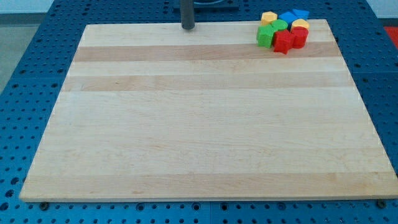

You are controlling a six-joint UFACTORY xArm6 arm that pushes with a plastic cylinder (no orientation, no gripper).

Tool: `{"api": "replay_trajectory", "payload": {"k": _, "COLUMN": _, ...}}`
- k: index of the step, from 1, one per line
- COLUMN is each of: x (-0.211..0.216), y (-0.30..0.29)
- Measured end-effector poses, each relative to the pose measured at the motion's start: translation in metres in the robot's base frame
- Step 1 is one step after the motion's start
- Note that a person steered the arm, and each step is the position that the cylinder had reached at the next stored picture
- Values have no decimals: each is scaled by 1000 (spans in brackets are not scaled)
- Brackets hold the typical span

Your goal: Push the blue triangle slightly to the top of the blue cube

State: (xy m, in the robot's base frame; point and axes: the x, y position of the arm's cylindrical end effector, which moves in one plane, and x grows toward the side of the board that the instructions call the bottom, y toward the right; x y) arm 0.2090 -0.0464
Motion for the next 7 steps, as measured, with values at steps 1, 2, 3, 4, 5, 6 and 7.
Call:
{"api": "replay_trajectory", "payload": {"k": 1, "x": 54, "y": 2}}
{"api": "replay_trajectory", "payload": {"k": 2, "x": 123, "y": 39}}
{"api": "replay_trajectory", "payload": {"k": 3, "x": 201, "y": 85}}
{"api": "replay_trajectory", "payload": {"k": 4, "x": 235, "y": 173}}
{"api": "replay_trajectory", "payload": {"k": 5, "x": 234, "y": 263}}
{"api": "replay_trajectory", "payload": {"k": 6, "x": 198, "y": 315}}
{"api": "replay_trajectory", "payload": {"k": 7, "x": 117, "y": 323}}
